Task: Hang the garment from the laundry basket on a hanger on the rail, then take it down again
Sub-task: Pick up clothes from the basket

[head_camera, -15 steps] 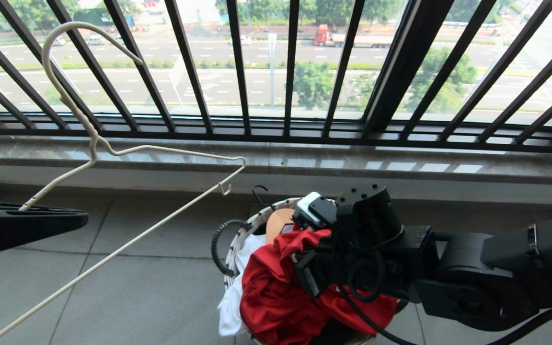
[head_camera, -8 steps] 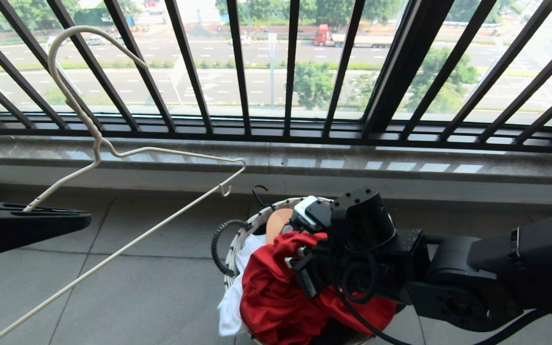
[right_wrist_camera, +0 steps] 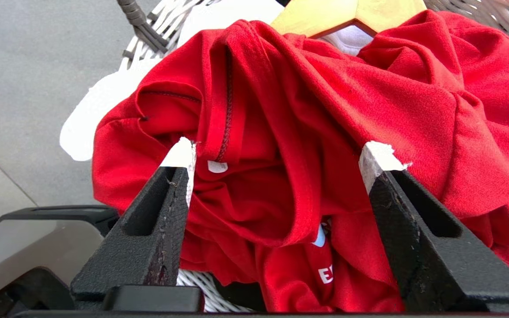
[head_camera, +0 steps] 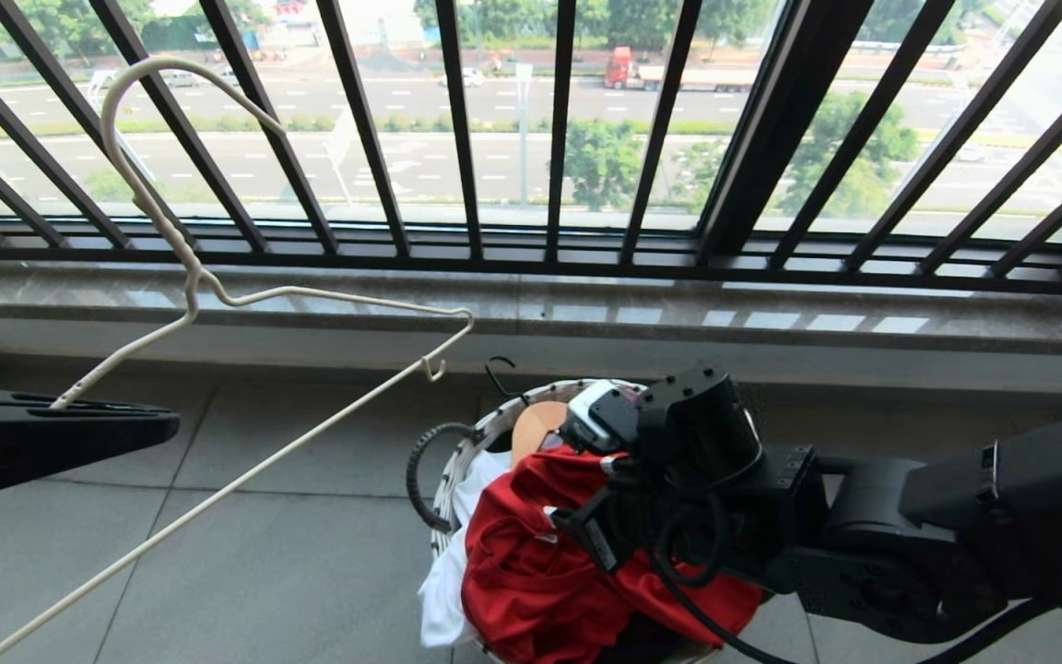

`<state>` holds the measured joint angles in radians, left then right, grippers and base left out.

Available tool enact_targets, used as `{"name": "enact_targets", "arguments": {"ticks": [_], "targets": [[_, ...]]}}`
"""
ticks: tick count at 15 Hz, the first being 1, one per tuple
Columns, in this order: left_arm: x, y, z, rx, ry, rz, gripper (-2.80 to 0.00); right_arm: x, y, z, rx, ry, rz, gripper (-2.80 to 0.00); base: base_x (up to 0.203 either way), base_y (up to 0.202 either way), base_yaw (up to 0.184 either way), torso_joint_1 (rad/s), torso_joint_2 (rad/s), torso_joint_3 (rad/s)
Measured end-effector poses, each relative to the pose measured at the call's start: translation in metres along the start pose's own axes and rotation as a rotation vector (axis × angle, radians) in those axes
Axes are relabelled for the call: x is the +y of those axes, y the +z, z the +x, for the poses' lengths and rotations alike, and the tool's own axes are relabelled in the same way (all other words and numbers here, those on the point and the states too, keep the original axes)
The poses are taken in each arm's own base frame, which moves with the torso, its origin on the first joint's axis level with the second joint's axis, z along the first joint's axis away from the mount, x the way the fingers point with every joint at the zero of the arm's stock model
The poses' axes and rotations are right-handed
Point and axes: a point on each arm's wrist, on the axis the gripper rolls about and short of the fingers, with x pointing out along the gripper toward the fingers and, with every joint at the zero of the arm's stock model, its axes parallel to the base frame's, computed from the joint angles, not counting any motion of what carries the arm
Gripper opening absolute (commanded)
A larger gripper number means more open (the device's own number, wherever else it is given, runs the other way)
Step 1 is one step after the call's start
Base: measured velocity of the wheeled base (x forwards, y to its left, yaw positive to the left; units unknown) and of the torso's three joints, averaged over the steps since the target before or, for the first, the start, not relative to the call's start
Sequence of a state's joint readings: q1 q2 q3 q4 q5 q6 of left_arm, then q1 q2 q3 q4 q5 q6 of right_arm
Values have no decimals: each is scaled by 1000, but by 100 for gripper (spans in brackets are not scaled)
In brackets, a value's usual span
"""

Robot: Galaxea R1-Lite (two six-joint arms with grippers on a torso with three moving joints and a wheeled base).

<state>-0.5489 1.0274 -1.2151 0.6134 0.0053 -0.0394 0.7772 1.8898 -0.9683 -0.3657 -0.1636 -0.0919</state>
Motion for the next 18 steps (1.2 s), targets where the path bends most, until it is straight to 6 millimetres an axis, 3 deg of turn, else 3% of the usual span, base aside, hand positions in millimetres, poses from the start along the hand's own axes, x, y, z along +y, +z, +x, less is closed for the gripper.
{"name": "enact_targets", "arguments": {"ticks": [6, 12, 18], "targets": [[0, 0, 0, -1, -1, 1, -280, 2, 3, 23, -137, -82, 12, 0, 0, 0, 0, 0, 0, 0], [0, 0, -4, -12, -2, 4, -280, 1, -4, 43, -194, -117, -139, 0, 0, 0, 0, 0, 0, 0], [0, -1, -10, -32, -3, 10, -280, -12, -4, 48, -192, -159, -229, 0, 0, 0, 0, 0, 0, 0]]}}
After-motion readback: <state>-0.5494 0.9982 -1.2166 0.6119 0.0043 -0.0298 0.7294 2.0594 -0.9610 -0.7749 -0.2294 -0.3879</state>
